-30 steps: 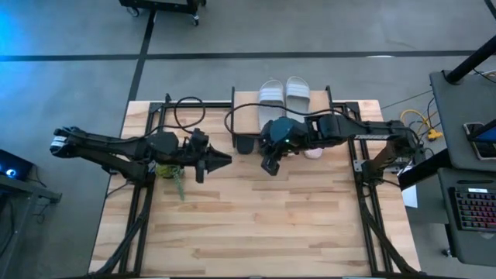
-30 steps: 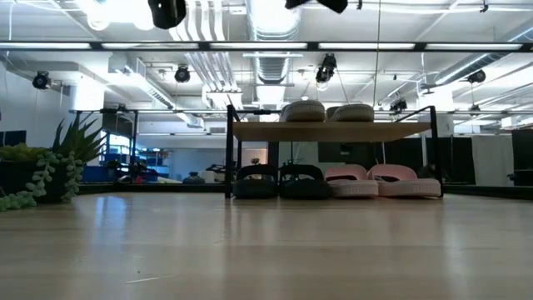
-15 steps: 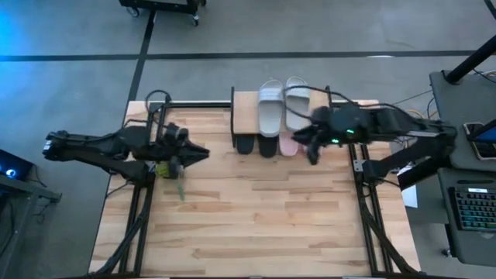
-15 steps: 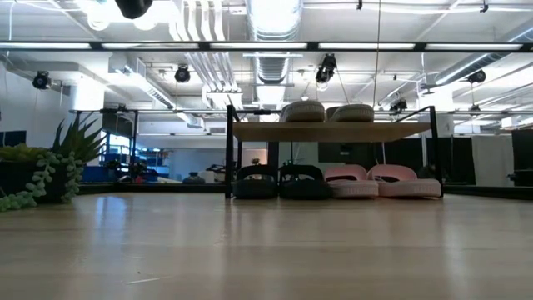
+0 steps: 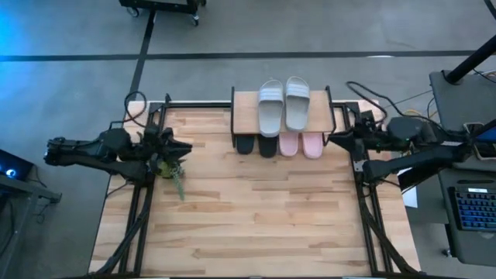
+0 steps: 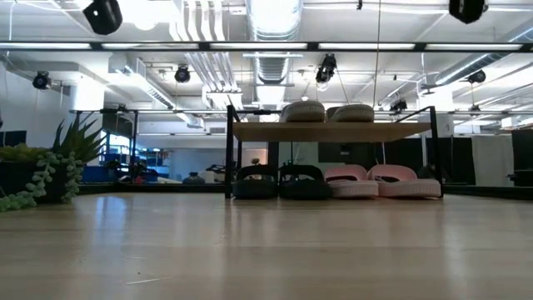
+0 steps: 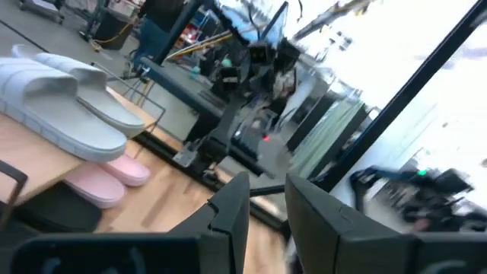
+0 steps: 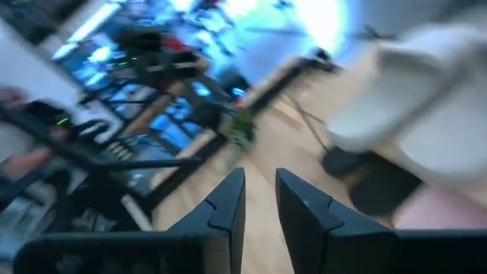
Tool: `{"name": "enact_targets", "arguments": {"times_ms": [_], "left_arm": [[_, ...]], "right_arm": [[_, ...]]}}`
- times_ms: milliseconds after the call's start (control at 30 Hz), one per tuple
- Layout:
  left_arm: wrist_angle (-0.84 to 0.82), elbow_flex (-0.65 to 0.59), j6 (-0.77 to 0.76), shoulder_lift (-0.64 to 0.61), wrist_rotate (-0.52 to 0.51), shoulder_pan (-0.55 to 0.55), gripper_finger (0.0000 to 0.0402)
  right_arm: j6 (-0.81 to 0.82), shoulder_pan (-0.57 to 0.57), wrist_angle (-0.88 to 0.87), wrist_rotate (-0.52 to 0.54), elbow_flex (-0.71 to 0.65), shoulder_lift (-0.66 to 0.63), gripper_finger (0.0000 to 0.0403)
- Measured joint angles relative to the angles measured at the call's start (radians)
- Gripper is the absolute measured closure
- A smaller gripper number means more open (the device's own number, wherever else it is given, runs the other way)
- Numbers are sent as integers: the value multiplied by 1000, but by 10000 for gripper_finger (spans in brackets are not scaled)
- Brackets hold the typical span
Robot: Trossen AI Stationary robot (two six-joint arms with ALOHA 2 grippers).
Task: Pick and place slides into the shelf
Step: Return to Home Position
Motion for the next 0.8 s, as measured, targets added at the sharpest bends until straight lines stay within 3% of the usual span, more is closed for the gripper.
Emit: {"name": "enact_targets", "arguments": {"times_ms": [133,300,467,667,800], "left_arm": [[-23,-18,-32,-53,40,0,330],[-19,-59,67,-116,116,0,330],[-9,-145,122,-180,117,0,330],[239,-326,257,-247,161,0,330],[327,-436,312,-294,168,0,330]], "right_arm": [[-76,0,96,-30,-48,-70,335],[-1,-2,24,94,-69,-132,335],[-262,1,113,-122,-149,-182,335],[-415,0,332,-224,-328,-256,335],[-467,0,440,-228,-446,-318,335]]}}
